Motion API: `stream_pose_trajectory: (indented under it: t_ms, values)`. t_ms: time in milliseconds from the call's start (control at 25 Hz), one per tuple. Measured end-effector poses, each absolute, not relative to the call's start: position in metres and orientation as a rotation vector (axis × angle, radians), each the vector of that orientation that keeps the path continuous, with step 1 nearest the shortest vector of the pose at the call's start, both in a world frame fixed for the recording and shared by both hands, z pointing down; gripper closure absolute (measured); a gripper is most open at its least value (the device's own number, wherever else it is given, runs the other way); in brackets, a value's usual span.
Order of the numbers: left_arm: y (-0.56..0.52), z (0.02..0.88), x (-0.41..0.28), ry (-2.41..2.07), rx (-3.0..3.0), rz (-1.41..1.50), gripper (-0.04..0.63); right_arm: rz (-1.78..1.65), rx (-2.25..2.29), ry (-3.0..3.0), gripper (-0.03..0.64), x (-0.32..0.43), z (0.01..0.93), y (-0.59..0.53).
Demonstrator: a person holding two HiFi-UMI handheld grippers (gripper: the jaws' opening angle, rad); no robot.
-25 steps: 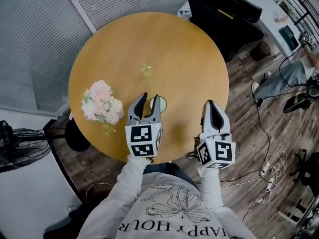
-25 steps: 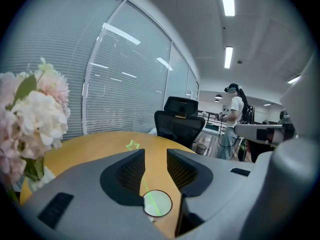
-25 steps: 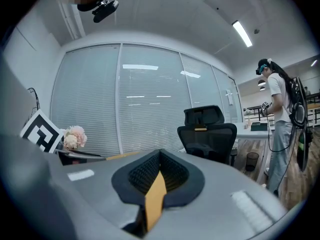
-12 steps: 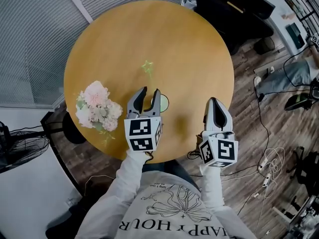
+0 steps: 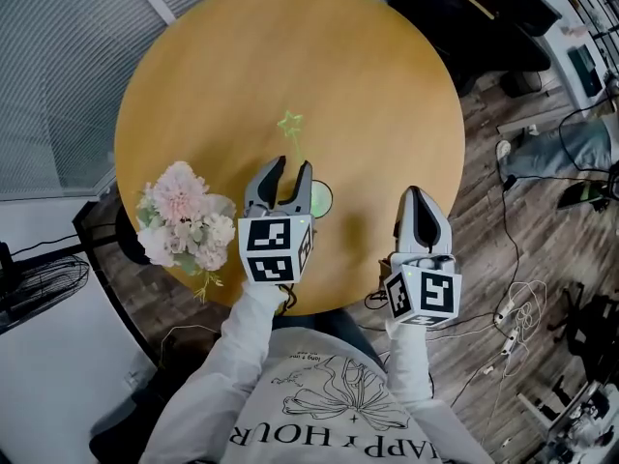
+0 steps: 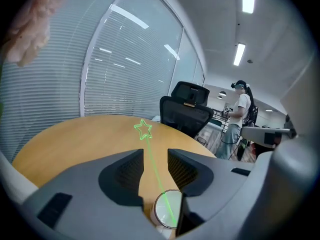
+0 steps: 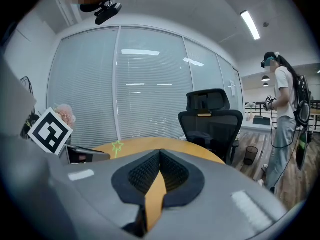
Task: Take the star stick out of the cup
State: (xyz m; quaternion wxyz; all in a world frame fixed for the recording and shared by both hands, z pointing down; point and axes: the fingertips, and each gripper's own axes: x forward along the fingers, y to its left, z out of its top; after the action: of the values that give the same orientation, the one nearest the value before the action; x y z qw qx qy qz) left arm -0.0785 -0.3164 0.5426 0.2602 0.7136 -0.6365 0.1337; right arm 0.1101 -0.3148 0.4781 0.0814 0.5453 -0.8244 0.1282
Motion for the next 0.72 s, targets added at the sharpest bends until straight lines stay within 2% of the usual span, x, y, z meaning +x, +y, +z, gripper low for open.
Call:
stream_pose_trajectory:
  t_ms: [720]
  values:
    - [-0.337,0.582,-0.078,-1.637,1.903,0.374,0.46,0.448,1.604,-2.395,0.607,0.101,0.514,-0.325]
